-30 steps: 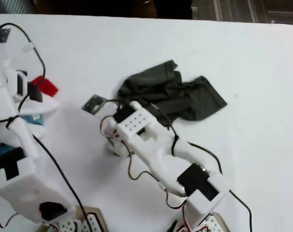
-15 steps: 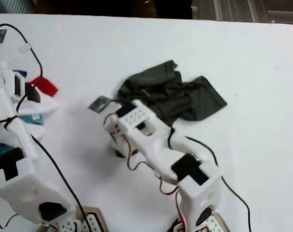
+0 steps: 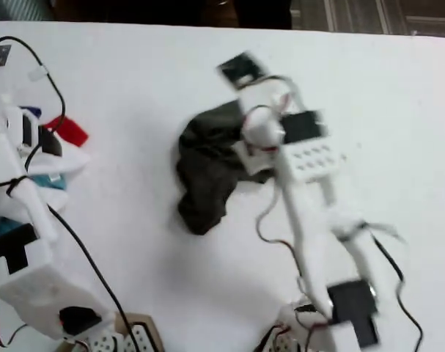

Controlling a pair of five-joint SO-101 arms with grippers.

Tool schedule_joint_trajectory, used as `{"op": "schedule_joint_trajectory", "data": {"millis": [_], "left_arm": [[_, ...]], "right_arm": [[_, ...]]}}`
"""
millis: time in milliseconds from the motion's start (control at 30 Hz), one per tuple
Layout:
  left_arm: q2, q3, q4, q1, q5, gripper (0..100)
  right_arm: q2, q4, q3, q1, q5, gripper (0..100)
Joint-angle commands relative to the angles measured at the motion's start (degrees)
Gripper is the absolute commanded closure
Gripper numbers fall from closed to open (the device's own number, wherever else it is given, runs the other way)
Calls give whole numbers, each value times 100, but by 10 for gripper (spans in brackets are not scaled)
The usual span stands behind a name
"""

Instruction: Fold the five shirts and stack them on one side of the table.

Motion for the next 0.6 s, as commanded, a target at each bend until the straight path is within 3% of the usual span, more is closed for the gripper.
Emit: {"op": "schedule_joint_trajectory", "data": {"millis": [0,133,333,567], "left_arm": [[-273,-22,79,132,53,718],[-273,-40,70,141,53,718],[-273,-31,79,-26,26,718],[-273,-22,44,-273,18,718]], "right_arm": [[-734,84,9,251,88,978],[-716,119,695,-637,88,957],[-84,-277,1477,-1859,88,715],[1051,-664,1600,-2976,88,712]]}}
